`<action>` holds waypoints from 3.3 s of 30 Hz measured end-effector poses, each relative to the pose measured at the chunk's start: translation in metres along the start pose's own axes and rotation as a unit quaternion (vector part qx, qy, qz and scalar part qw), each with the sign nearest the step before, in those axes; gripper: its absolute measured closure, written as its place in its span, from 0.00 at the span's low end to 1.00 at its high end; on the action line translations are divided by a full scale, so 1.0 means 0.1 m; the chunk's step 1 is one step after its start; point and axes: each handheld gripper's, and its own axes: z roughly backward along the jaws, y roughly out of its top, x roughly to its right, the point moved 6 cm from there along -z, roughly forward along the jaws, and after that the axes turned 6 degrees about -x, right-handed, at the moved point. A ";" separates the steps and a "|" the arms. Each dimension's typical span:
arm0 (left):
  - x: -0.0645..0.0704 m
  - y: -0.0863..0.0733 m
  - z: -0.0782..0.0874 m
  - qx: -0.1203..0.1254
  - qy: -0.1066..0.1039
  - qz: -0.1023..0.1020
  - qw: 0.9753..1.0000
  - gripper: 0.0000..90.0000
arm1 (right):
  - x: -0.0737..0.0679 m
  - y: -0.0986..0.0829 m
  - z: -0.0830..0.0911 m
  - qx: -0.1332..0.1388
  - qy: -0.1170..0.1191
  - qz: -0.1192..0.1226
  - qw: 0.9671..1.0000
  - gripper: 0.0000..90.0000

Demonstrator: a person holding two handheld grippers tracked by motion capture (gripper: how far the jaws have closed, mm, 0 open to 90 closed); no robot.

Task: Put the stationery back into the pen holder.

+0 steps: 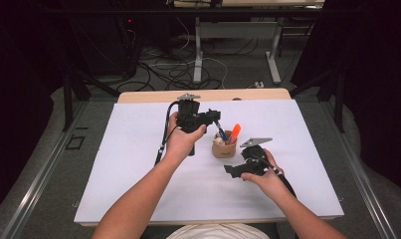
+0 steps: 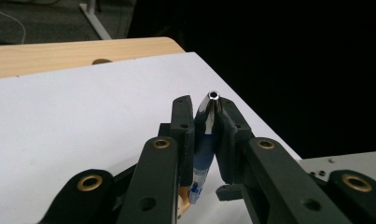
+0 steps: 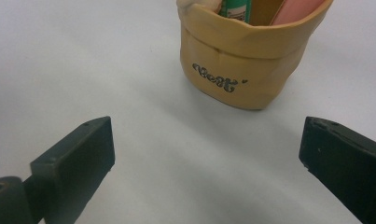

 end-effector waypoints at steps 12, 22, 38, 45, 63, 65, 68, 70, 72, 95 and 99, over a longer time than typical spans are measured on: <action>0.04 -0.03 -0.19 -0.002 0.031 -0.045 0.998 0.88 | -0.01 -0.01 -0.01 -0.005 0.004 -0.004 1.000 0.03; 0.12 -0.11 -0.32 -0.017 0.044 -0.071 0.996 0.88 | -0.01 -0.01 -0.02 -0.002 0.004 -0.001 1.000 0.04; 0.09 -0.19 -0.39 -0.033 0.046 -0.069 0.996 0.88 | 0.00 -0.01 -0.02 -0.001 0.004 -0.001 1.000 0.05; 0.08 -0.20 -0.39 -0.029 0.043 -0.071 0.996 0.82 | -0.01 -0.02 -0.02 -0.005 0.005 -0.005 1.000 0.05; -0.03 -0.18 -0.15 0.001 0.041 -0.065 0.997 0.53 | 0.00 -0.02 -0.01 -0.008 0.003 -0.007 1.000 0.05; -0.05 -0.19 -0.13 0.003 0.045 -0.067 0.997 0.50 | 0.00 -0.01 -0.02 -0.006 0.003 -0.007 1.000 0.05; -0.10 -0.20 -0.08 0.007 0.047 -0.066 0.997 0.46 | 0.00 -0.02 0.00 -0.016 0.004 -0.007 1.000 0.05; -0.13 -0.21 -0.05 0.008 0.050 -0.066 0.997 0.45 | 0.00 -0.01 -0.02 -0.006 0.004 -0.010 1.000 0.05; -0.17 -0.23 -0.03 0.011 0.054 -0.065 0.996 0.43 | 0.00 -0.01 -0.02 -0.005 0.003 -0.009 1.000 0.05; -0.64 -0.55 0.37 0.003 0.105 -0.059 0.993 0.23 | 0.05 -0.02 -0.01 -0.005 -0.006 -0.009 1.000 0.05; -0.72 -0.62 0.44 0.007 0.108 -0.043 0.993 0.17 | 0.07 -0.01 0.00 -0.006 -0.009 -0.010 1.000 0.05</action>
